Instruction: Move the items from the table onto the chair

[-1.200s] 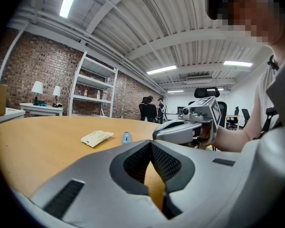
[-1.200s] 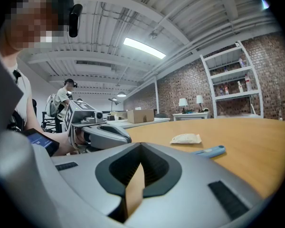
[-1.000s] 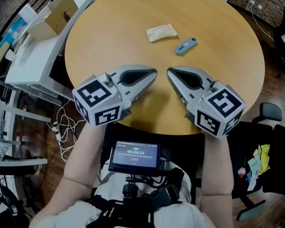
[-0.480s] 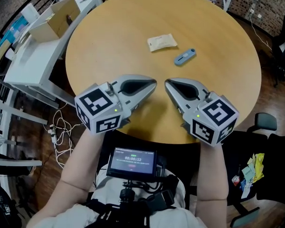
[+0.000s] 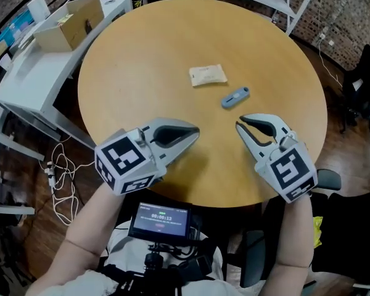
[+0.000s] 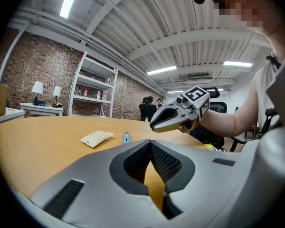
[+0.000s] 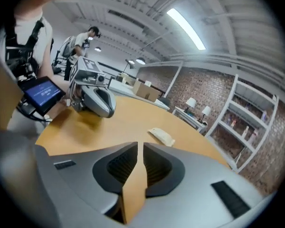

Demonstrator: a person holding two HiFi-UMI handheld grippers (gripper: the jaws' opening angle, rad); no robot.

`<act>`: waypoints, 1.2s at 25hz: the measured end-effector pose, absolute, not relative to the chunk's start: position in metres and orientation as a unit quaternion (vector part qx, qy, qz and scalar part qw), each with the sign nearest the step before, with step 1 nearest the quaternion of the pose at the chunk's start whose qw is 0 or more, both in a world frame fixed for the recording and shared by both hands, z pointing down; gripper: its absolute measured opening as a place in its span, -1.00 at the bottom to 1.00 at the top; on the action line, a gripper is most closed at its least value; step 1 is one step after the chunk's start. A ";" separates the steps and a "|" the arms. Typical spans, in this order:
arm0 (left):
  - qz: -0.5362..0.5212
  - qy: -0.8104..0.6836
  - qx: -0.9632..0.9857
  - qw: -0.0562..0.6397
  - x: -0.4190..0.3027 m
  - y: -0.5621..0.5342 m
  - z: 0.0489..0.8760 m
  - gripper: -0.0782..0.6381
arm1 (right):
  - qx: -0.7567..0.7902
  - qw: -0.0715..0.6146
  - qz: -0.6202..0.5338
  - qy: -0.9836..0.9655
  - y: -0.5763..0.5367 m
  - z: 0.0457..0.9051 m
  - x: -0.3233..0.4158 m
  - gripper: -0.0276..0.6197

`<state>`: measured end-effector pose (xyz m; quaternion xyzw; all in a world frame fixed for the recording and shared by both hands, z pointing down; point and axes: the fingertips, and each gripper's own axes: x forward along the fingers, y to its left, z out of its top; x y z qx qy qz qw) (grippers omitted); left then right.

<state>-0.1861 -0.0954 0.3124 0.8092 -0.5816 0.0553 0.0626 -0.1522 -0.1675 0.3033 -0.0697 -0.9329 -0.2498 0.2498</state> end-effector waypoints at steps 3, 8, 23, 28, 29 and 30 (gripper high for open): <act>0.058 -0.571 0.815 0.076 -0.178 -0.093 0.309 -0.76 | -0.087 0.314 -0.331 -0.886 -0.189 0.305 -0.140 -0.67; 0.052 -0.552 0.828 0.083 -0.173 -0.094 0.308 -0.76 | -0.102 0.395 -0.504 -0.761 -0.229 0.301 -0.133 -0.60; 0.059 -0.532 0.840 0.092 -0.166 -0.092 0.307 -0.76 | -0.294 0.518 -0.564 -0.572 -0.242 0.371 -0.205 -0.39; 0.060 -0.522 0.847 0.077 -0.164 -0.092 0.308 -0.76 | -0.306 0.563 -0.554 -0.530 -0.246 0.385 -0.201 -0.41; 0.061 -0.521 0.848 0.075 -0.165 -0.091 0.308 -0.76 | -0.309 0.571 -0.549 -0.527 -0.245 0.386 -0.201 -0.43; 0.062 -0.522 0.847 0.076 -0.165 -0.091 0.308 -0.76 | -0.312 0.577 -0.543 -0.525 -0.244 0.386 -0.201 -0.45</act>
